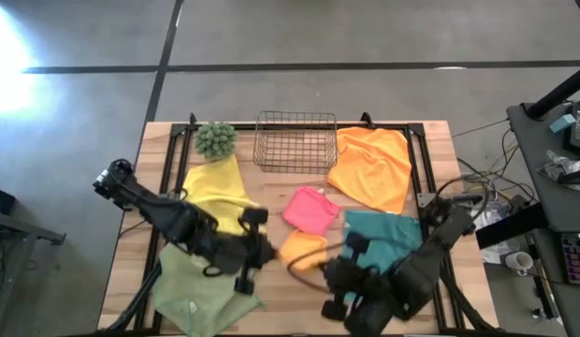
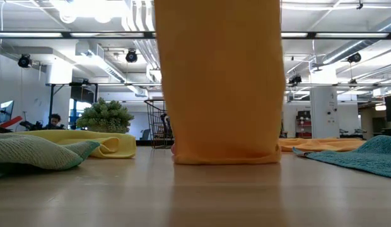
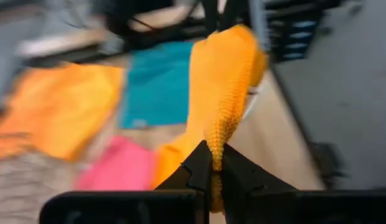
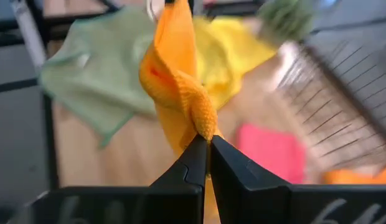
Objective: Fold microfiber towels
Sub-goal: Fold the bottom orange microfiber towel
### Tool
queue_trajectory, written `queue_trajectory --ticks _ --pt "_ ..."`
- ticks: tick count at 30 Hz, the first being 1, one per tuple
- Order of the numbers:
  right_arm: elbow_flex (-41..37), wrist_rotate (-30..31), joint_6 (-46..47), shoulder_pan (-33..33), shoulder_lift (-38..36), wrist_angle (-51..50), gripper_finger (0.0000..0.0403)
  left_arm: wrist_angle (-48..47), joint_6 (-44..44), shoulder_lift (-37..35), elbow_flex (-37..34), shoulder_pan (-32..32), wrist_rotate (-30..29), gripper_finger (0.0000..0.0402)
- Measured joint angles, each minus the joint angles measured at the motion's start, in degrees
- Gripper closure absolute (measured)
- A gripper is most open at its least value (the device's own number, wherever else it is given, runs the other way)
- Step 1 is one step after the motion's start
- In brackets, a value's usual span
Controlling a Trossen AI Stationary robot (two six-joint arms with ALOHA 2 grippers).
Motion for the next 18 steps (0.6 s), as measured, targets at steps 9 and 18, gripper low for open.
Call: queue_trajectory --ticks 9,18 --pt "-0.04 -3.53 10.9 3.44 7.77 5.38 0.0395 7.66 -11.22 5.36 -6.45 -5.05 5.86 0.0398" --pt "-0.04 -5.03 18.26 3.39 12.65 0.26 0.0395 6.67 -13.1 9.06 -6.88 -4.82 2.7 0.0398"
